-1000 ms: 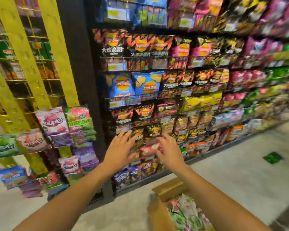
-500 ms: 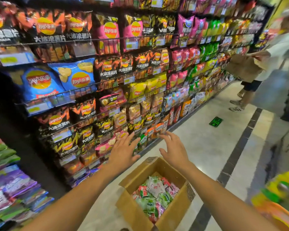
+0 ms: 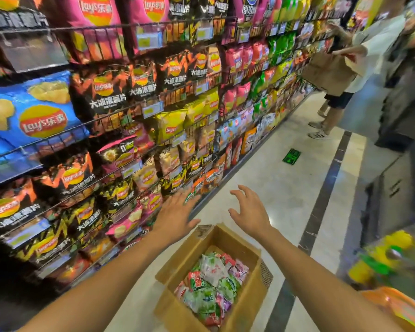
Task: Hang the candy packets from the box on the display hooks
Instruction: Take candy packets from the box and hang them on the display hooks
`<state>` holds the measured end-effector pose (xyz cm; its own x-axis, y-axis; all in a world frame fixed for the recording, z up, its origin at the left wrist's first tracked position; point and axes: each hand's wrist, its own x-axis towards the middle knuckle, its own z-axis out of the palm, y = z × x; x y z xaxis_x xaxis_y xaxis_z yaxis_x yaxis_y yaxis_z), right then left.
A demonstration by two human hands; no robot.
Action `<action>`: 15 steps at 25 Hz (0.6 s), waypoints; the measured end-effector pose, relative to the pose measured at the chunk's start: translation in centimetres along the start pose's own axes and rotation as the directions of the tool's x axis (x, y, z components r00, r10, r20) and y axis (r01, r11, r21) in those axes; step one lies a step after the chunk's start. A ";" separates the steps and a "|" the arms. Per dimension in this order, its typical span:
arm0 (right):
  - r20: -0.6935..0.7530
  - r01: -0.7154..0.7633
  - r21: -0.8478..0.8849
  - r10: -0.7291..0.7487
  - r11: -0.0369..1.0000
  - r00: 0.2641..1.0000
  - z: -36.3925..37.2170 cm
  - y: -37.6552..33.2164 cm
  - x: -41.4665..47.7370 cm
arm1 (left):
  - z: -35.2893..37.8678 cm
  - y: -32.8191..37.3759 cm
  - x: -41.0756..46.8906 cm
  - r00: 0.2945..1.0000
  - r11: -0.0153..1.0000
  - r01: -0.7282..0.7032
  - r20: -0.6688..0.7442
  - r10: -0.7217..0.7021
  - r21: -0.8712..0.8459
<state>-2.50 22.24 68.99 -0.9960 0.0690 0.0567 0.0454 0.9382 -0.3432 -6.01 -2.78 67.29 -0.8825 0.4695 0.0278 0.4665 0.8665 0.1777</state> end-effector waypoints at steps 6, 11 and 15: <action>0.068 -0.059 0.031 0.057 0.998 0.996 6.9 3.3 4.2 | 7.4 -3.1 3.4 0.998 1.000 0.002 0.064 0.000 -0.025; 0.141 -0.067 0.026 0.062 0.997 0.988 18.9 8.5 5.6 | 19.6 -5.2 4.6 0.993 0.998 0.039 0.115 -0.033 -0.052; 0.257 0.016 -0.009 -0.013 1.000 0.966 30.0 14.4 5.0 | 32.1 -6.2 4.1 0.988 0.992 0.080 0.143 -0.065 -0.102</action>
<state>-9.19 25.87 36.18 -0.9828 -0.0324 -0.1819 0.0307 0.9422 -0.3335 -10.67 -0.79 34.71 -0.8933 0.4319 -0.1248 0.3861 0.8792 0.2790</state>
